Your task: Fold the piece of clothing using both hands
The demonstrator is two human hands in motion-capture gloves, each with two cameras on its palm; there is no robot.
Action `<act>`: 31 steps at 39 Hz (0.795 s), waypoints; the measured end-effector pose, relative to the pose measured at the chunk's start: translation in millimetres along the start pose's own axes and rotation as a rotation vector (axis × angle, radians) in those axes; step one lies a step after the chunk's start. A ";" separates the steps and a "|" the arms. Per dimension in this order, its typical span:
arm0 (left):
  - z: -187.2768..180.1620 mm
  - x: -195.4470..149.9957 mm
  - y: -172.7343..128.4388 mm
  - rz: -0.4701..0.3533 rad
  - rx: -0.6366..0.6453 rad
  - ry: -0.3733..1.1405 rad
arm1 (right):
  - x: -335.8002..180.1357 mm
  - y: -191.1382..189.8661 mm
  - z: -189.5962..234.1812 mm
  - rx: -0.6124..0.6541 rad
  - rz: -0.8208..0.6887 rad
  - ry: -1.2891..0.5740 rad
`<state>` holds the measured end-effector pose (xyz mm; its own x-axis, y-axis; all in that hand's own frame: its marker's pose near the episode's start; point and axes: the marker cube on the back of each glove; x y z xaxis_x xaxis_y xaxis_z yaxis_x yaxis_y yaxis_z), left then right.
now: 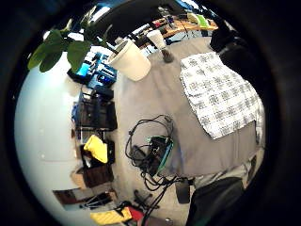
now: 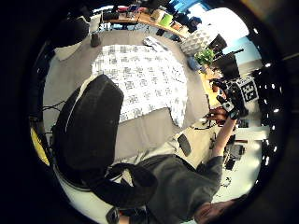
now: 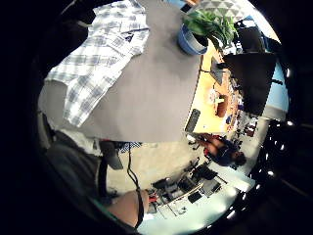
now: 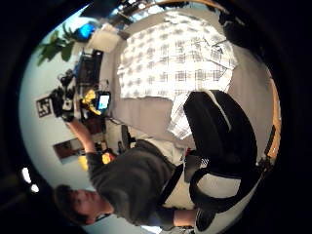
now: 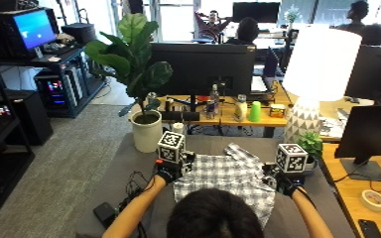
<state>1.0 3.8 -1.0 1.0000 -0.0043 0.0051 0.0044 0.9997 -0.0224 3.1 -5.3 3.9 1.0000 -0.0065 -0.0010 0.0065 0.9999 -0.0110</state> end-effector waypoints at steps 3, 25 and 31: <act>1.6 -0.3 1.0 -0.004 -0.023 -0.015 | 1.3 -1.8 1.7 -0.009 -0.002 -0.003; 48.5 18.3 15.1 0.150 -0.293 0.069 | 5.1 -3.0 12.0 -0.052 -0.008 -0.007; 114.6 35.2 15.2 0.220 -0.444 0.026 | 5.3 -3.6 24.4 -0.065 -0.004 -0.013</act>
<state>35.7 21.4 113.4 0.9772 0.1996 -0.0729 -0.2110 0.8708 -0.4441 8.4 -8.6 28.3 0.9999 -0.0100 0.0119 0.0109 0.9970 -0.0760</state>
